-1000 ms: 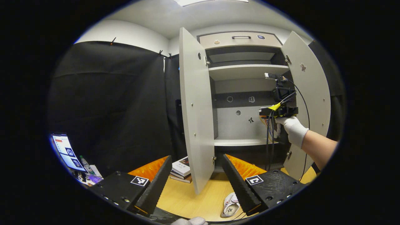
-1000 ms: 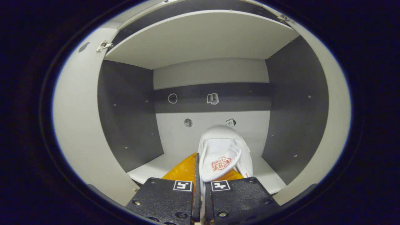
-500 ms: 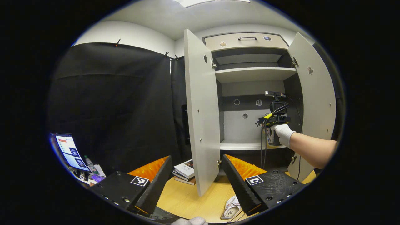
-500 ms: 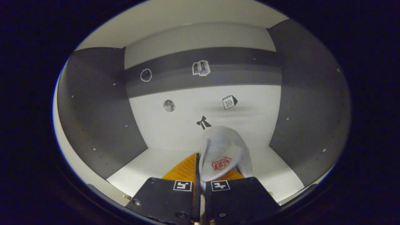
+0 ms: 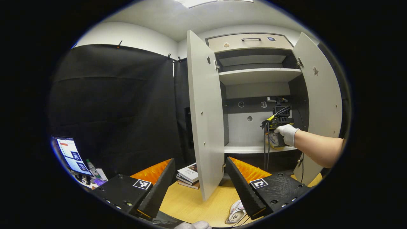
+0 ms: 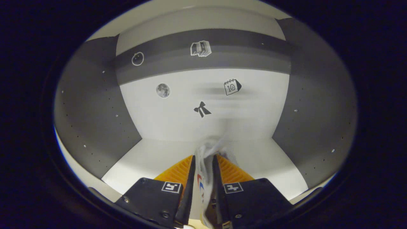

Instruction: Grab one shoe with the right hand and put it into the shoe cabinet, grab the other shoe with the left hand and put it into the shoe cabinet; then close the right door with the right hand and the left door with the left hand.

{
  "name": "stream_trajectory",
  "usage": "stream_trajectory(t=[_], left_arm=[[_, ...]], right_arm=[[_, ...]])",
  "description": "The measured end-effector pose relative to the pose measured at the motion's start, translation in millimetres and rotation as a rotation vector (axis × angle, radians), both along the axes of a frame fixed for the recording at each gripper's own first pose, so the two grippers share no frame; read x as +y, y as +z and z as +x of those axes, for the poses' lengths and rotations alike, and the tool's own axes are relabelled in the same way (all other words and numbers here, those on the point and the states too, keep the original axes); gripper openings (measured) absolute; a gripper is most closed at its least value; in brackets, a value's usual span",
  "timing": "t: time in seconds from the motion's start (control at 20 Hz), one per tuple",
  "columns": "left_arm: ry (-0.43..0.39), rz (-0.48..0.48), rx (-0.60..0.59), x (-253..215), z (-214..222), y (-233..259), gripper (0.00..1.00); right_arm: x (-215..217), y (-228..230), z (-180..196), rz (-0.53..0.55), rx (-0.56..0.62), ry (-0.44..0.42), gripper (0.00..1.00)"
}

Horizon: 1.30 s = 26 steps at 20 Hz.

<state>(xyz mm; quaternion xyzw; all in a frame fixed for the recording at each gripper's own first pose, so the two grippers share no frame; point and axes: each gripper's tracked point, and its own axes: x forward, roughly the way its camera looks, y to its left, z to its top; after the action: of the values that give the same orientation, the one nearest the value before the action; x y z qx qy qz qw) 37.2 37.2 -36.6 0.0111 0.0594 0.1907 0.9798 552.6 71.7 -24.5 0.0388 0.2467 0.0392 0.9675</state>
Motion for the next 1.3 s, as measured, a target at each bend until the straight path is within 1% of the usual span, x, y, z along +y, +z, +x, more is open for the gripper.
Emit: stream_trajectory(t=[0.05,0.15,0.2,0.25,0.3,0.35,0.4,0.45,0.5,0.55,0.6,0.7,0.75,0.8,0.85,0.9,1.05,1.3], left_arm=[[0.000,0.004,-0.001,2.2,0.8,0.4,0.96],[-0.002,0.008,-0.002,4.8,1.8,0.6,0.97],[-0.006,0.004,-0.001,5.0,1.2,-0.2,0.96],[-0.011,0.002,-0.006,4.3,1.7,-0.2,1.00],[-0.016,0.003,-0.007,4.6,3.0,-0.2,0.96],[-0.020,0.004,-0.008,6.5,3.2,0.3,0.96],[-0.028,0.004,-0.010,7.9,3.9,0.6,0.96],[-0.036,0.003,-0.012,8.8,4.9,1.2,0.96],[-0.044,0.005,-0.012,10.1,6.2,0.7,1.00],[-0.052,0.008,-0.012,11.1,7.2,0.6,0.96],[-0.063,0.009,-0.010,11.4,9.1,-0.5,0.96],[-0.087,0.013,-0.012,10.3,9.5,-3.3,0.96],[-0.100,0.017,-0.011,8.4,7.7,-6.6,0.96],[-0.116,0.021,-0.010,6.7,7.1,-9.8,0.96],[-0.134,0.023,-0.007,4.7,9.0,-12.8,1.00],[-0.153,0.021,-0.003,2.4,10.5,-16.1,0.96],[-0.219,0.014,0.019,-9.0,17.1,-32.6,0.96],[-0.312,0.005,0.038,-28.0,17.5,-63.3,0.96]], right_arm=[[-5.8,0.4,-1.2,-0.042,-0.009,-0.021,0.36],[-3.0,11.0,-5.7,-0.054,-0.043,-0.012,0.53],[-2.9,14.0,-10.3,-0.051,-0.050,-0.012,0.54],[-2.4,17.9,-15.7,-0.039,-0.064,-0.006,0.66],[-2.9,21.8,-21.1,-0.035,-0.074,-0.009,0.71],[-5.0,25.6,-28.2,-0.029,-0.088,-0.008,0.76],[-4.4,32.2,-36.5,-0.021,-0.109,-0.001,0.76],[-6.7,39.4,-45.7,-0.024,-0.136,0.001,0.77],[-9.9,49.6,-56.9,-0.029,-0.173,0.002,0.77],[-11.5,59.9,-72.3,-0.033,-0.213,0.007,0.77],[-12.6,71.1,-88.9,-0.034,-0.249,0.012,0.77],[-17.7,90.6,-128.8,-0.038,-0.330,0.017,0.89],[-22.2,100.0,-152.1,-0.039,-0.367,0.016,1.00],[-25.3,106.8,-175.4,-0.036,-0.399,0.019,1.00],[-28.3,110.0,-197.0,-0.030,-0.425,0.024,1.00],[-31.9,113.5,-222.5,-0.028,-0.450,0.027,1.00],[-48.9,111.9,-294.1,-0.018,-0.501,0.029,1.00],[-93.9,103.4,-398.2,-0.002,-0.546,-0.040,1.00]])
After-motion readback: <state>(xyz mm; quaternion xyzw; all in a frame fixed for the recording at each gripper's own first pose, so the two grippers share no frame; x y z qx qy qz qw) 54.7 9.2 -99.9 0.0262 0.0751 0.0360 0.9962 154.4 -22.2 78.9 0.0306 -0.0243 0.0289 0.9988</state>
